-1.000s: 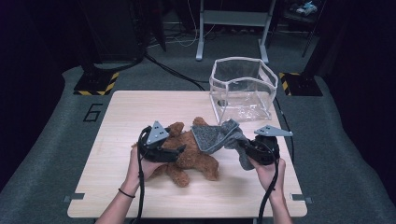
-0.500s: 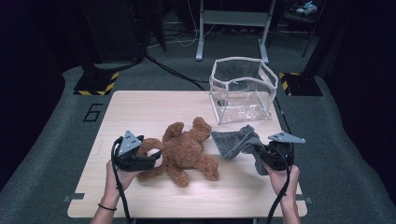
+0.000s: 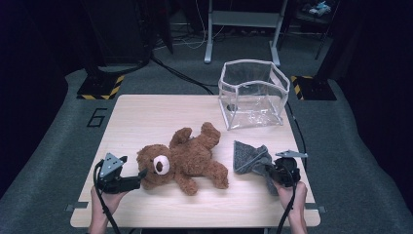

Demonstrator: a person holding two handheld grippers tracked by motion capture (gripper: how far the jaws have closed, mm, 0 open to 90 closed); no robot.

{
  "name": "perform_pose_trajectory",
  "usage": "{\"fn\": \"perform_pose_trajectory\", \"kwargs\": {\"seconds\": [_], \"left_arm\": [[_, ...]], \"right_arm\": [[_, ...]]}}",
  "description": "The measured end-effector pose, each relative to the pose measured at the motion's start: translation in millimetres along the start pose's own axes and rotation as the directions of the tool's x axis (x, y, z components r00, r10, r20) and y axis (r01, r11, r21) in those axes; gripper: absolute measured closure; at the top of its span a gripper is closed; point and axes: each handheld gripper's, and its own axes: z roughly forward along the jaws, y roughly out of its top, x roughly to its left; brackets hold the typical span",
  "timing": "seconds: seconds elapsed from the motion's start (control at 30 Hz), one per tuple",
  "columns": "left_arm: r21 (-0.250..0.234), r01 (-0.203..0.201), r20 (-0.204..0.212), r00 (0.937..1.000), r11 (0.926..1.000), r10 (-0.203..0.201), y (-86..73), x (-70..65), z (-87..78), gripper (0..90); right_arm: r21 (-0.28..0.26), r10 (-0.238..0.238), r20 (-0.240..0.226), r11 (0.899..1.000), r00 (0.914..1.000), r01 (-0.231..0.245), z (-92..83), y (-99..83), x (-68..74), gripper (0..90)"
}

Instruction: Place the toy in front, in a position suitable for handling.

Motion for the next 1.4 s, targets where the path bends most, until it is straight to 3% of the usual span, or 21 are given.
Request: {"fn": "perform_pose_trajectory", "kwargs": {"seconds": [0.2, 0.4, 0.47, 1.0, 1.03, 1.07, 1.2, 1.27, 1.3, 1.4], "left_arm": [[0.030, 0.029, -0.006, 0.9996, 0.9991, -0.029, -23.1, 4.1, -2.7, 12.1], [0.061, 0.039, -0.001, 0.9992, 0.9974, -0.039, -37.9, 1.8, -0.2, 12.0], [0.079, 0.037, 0.010, 0.9992, 0.9962, -0.038, -42.1, 1.3, 1.1, 12.0], [0.103, 0.058, 0.030, 0.9977, 0.9930, -0.061, -62.9, -9.8, 19.7, 11.6], [0.114, 0.056, 0.032, 0.9977, 0.9919, -0.060, -64.3, -10.4, 21.1, 11.5], [0.113, 0.053, 0.024, 0.9981, 0.9922, -0.056, -65.6, -11.3, 22.8, 11.6], [0.132, 0.050, 0.012, 0.9986, 0.9901, -0.052, -68.4, -12.8, 27.3, 12.1], [0.128, 0.051, 0.002, 0.9987, 0.9905, -0.051, -69.3, -13.4, 28.8, 14.6], [0.127, 0.051, -0.006, 0.9987, 0.9906, -0.050, -69.6, -14.0, 29.5, 14.8], [0.130, 0.047, -0.012, 0.9989, 0.9904, -0.046, -69.8, -15.8, 32.8, 18.2]], "right_arm": [[0.043, 0.025, -0.009, 0.999, 0.9997, -0.024, 17.5, -12.2, -1.9, 81.0], [0.057, 0.054, -0.011, 0.997, 0.9985, -0.053, 22.9, -16.2, -1.5, 79.5], [0.052, 0.044, -0.016, 0.998, 0.9989, -0.043, 24.9, -17.9, -2.8, 78.9], [0.064, 0.057, -0.018, 0.996, 0.9982, -0.056, 25.4, -20.4, -1.0, 77.3], [0.056, 0.039, -0.021, 0.998, 0.9990, -0.038, 26.0, -21.0, -2.5, 77.3], [0.063, 0.058, -0.020, 0.996, 0.9981, -0.056, 25.5, -22.1, -1.2, 77.4], [0.073, 0.045, -0.027, 0.996, 0.9986, -0.043, 26.8, -29.2, -1.3, 76.0], [0.080, 0.048, -0.026, 0.996, 0.9985, -0.046, 27.1, -34.8, 0.5, 69.3], [0.087, 0.051, -0.023, 0.995, 0.9984, -0.049, 27.5, -38.6, 1.6, 61.3], [0.059, 0.052, -0.024, 0.997, 0.9984, -0.050, 25.5, -47.9, 5.8, 26.9]]}}
